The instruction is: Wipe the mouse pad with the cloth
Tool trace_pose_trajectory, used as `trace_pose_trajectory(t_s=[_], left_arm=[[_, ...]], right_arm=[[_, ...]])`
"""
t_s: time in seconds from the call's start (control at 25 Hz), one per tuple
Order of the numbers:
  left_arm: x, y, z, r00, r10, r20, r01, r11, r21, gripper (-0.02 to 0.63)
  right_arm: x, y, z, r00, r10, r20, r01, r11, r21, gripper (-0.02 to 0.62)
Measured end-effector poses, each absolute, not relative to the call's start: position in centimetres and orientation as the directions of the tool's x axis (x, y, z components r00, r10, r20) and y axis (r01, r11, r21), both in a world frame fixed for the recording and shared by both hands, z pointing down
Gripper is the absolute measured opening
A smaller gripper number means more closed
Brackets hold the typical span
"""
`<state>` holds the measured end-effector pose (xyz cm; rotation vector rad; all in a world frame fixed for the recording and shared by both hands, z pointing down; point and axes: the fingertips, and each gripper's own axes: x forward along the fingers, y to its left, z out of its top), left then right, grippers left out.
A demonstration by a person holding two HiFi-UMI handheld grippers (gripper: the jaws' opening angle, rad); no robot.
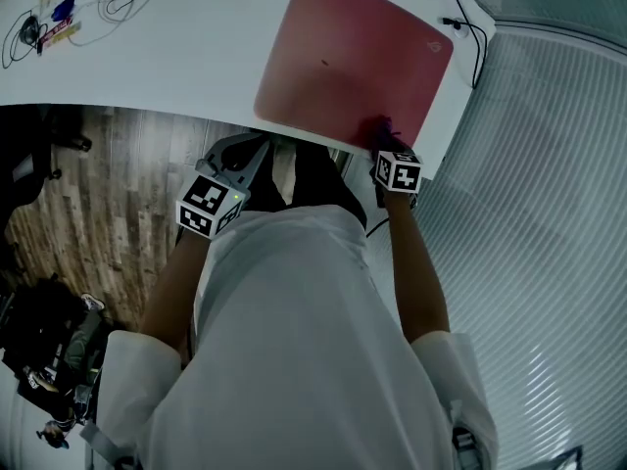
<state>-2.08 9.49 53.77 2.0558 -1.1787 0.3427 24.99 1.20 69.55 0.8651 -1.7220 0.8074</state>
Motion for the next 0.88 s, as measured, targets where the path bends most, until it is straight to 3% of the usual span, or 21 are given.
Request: trace_pose_trajectory(t_s=[0.88], left_arm=[[-6.2, 11.5, 54.2, 0.479, -0.69, 0.543, -0.855, -0.227, 0.466, 0.018]], right_arm=[[11.8, 3.6, 69.7, -0.366, -0.096, 0.926, -0.704, 0.679, -0.208, 0.129]])
